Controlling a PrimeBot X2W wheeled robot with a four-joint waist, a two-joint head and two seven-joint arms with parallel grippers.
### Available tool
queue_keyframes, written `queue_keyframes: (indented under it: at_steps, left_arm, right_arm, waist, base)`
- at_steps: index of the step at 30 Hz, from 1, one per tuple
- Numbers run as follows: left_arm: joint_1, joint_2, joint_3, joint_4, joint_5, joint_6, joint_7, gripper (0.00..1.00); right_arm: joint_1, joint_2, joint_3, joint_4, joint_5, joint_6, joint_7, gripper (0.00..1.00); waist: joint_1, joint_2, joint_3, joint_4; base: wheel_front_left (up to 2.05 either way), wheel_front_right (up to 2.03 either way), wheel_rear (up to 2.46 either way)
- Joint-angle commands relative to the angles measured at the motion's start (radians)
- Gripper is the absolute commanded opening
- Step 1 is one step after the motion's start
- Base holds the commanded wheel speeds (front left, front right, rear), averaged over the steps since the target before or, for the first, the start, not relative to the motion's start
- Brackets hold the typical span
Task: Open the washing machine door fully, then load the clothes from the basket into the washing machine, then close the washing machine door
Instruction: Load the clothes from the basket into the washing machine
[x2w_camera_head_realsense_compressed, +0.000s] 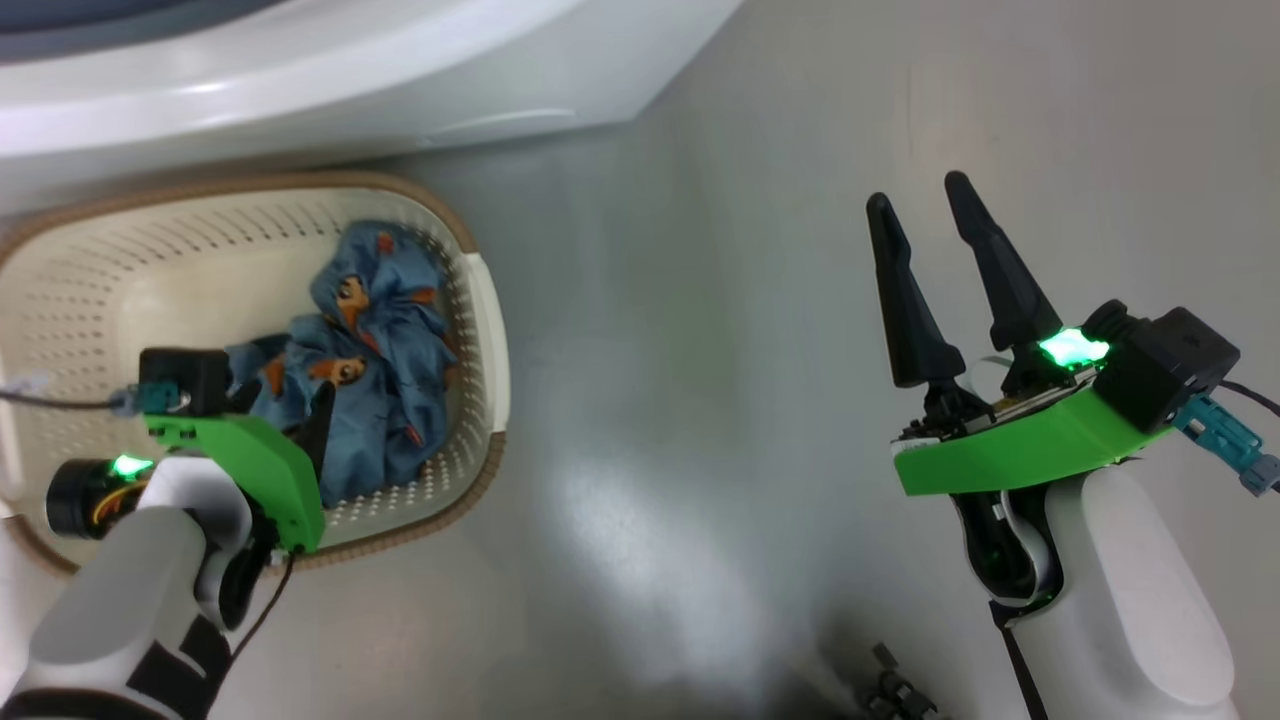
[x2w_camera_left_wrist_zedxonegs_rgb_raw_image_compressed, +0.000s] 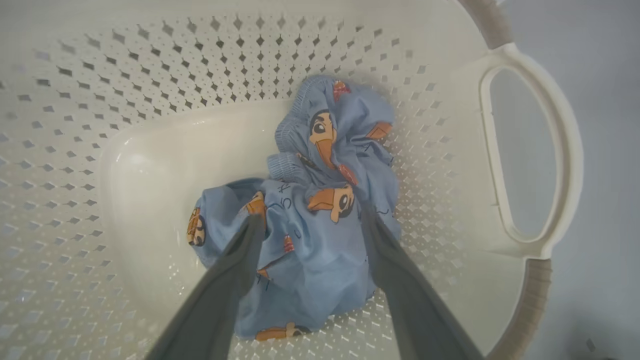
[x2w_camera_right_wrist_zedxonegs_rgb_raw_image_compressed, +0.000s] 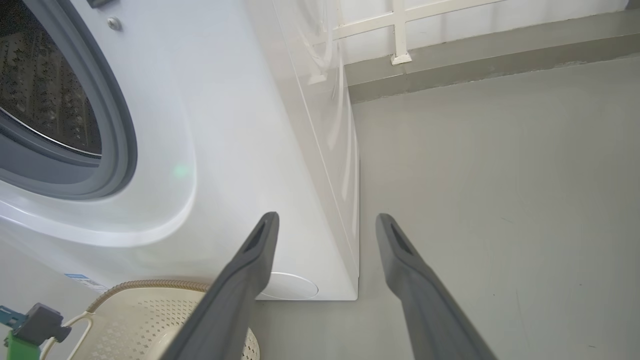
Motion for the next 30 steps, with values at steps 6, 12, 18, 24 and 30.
queue_keyframes:
  at_steps: [6,12,18,24,30]
  left_arm:
    - [-0.057,0.055,-0.057,0.020,-0.080,-0.001,0.042,1.00]
    - [-0.125,0.073,-0.138,0.048,-0.129,-0.001,0.051,1.00]
    - [-0.190,0.077,-0.204,0.075,-0.184,-0.001,0.075,1.00]
    - [-0.260,0.075,-0.246,0.155,-0.233,-0.001,0.101,1.00]
    - [-0.312,0.046,-0.261,0.289,-0.231,-0.001,0.120,0.00]
  right_arm:
    - [-0.006,0.012,0.029,-0.034,0.004,0.002,-0.005,1.00]
    - [-0.016,0.014,0.040,-0.044,0.030,0.002,-0.005,1.00]
    - [-0.026,0.014,0.057,-0.050,0.054,0.002,-0.005,1.00]
    - [-0.028,0.014,0.069,-0.056,0.065,0.002,-0.005,1.00]
    - [-0.032,0.014,0.079,-0.055,0.066,0.002,-0.005,1.00]
  waist:
    - [-0.0001,0.0000,0.093,-0.060]
    - [-0.0001,0.0000,0.140,-0.086]
    - [-0.0001,0.0000,0.182,-0.114]
    - [-0.0001,0.0000,0.202,-0.136]
    - [-0.0001,0.0000,0.205,-0.141]
  base:
    - [0.00,0.00,0.00]
    - [0.00,0.00,0.00]
    - [0.00,0.00,0.00]
    - [0.00,0.00,0.00]
    - [0.00,0.00,0.00]
